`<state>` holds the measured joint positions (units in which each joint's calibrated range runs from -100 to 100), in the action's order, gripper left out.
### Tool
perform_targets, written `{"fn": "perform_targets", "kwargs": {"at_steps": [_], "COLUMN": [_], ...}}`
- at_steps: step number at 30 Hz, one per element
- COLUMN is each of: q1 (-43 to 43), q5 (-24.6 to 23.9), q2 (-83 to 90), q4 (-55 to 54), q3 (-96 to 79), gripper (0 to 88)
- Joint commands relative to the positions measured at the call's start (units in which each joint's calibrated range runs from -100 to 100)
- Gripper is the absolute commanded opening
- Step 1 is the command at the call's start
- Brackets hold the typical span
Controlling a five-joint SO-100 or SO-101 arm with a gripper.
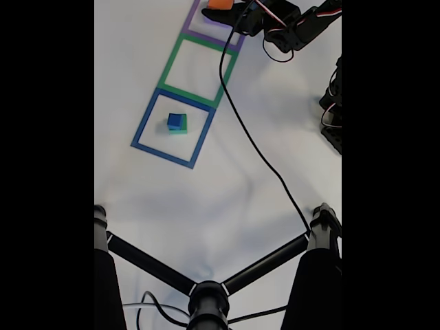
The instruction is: Tower of hanoi
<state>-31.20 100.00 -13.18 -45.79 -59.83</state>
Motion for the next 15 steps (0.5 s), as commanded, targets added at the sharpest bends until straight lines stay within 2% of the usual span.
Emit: {"fn": "perform_targets", "kwargs": {"at_steps": [1, 15], "q1": [0.66, 1.19], "q5": [0.0, 0.0], "q2": [0.36, 0.12], "q4": [-1.28, -1.04], "q3": [-0.1, 0.08], "gripper": [23.3, 14.7]}}
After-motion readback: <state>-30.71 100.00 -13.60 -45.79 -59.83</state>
